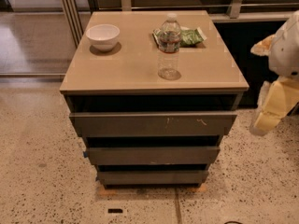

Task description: Open middle drawer

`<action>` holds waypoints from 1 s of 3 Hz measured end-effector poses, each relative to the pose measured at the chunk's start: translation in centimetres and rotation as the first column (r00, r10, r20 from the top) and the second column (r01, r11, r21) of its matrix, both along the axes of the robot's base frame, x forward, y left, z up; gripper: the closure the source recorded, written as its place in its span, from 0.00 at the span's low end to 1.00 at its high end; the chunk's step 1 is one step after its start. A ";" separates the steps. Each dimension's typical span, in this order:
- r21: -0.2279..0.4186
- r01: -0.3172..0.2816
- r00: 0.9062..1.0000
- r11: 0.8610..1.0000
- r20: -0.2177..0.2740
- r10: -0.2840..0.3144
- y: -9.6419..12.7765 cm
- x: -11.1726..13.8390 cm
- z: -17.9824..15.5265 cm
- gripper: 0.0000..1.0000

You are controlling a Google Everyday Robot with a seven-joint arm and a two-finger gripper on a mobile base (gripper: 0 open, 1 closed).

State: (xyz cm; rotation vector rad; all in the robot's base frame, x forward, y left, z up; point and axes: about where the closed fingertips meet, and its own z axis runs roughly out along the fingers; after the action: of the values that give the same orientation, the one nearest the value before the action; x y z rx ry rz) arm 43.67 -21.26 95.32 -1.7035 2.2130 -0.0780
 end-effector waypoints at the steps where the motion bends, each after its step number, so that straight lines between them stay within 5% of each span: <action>1: 0.135 -0.023 0.998 0.991 -0.049 0.029 1.2 -1.1 -8.5 0.00; 2: 0.283 -0.010 0.993 0.959 -0.107 0.041 2.6 -1.4 -17.6 0.00; 3: 0.312 0.000 0.993 0.950 -0.108 0.035 2.9 -0.8 -19.8 0.00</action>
Offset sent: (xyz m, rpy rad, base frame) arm -0.0092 0.0415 -0.2891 0.4783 0.1701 0.0140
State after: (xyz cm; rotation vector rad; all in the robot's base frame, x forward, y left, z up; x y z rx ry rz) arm 42.82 -18.37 75.55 -1.5840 2.1493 0.3633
